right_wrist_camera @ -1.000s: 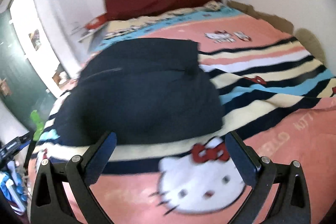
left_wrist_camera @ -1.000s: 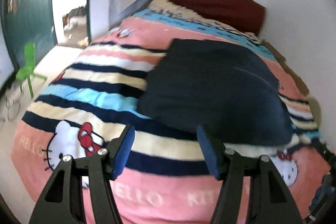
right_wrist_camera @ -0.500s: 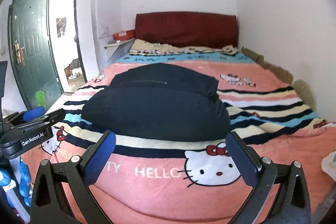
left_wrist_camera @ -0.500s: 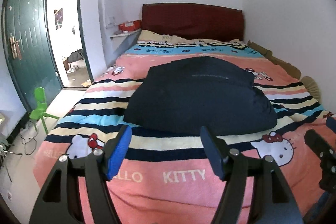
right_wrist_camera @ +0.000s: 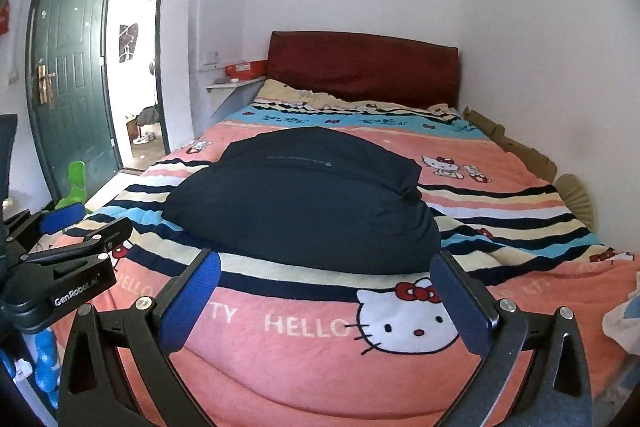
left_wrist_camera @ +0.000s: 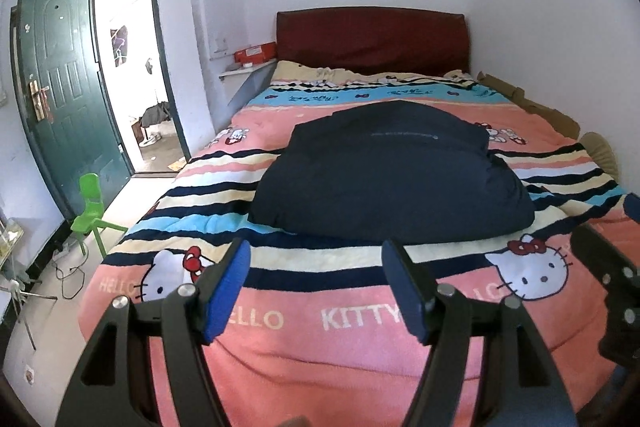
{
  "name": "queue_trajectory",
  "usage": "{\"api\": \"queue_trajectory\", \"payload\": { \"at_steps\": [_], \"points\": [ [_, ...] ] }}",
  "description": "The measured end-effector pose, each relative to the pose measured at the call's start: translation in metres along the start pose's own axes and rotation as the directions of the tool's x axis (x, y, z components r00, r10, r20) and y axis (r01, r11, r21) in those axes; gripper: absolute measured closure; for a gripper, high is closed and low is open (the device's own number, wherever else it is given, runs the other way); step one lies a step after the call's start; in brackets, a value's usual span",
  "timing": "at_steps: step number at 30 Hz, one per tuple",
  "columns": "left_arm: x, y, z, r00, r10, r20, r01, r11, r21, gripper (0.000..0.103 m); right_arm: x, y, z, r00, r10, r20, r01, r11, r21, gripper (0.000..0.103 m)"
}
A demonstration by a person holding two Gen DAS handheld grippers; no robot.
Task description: Fold large clothes
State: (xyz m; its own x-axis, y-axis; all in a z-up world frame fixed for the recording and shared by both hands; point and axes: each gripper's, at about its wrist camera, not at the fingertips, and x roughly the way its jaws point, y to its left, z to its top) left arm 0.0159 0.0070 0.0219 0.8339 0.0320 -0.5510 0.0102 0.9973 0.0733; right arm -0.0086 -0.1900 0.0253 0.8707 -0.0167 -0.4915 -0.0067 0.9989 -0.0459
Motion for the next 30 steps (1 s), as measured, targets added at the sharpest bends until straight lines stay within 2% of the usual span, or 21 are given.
{"api": "queue_trajectory", "payload": {
  "at_steps": [30],
  "points": [
    [0.011,-0.009,-0.011,1.000,-0.022,-0.021,0.023,0.999,0.041,0.037,0.023,-0.022,-0.015,0.997,-0.033,-0.073,0.036,0.998,0.049,0.001]
  ]
}}
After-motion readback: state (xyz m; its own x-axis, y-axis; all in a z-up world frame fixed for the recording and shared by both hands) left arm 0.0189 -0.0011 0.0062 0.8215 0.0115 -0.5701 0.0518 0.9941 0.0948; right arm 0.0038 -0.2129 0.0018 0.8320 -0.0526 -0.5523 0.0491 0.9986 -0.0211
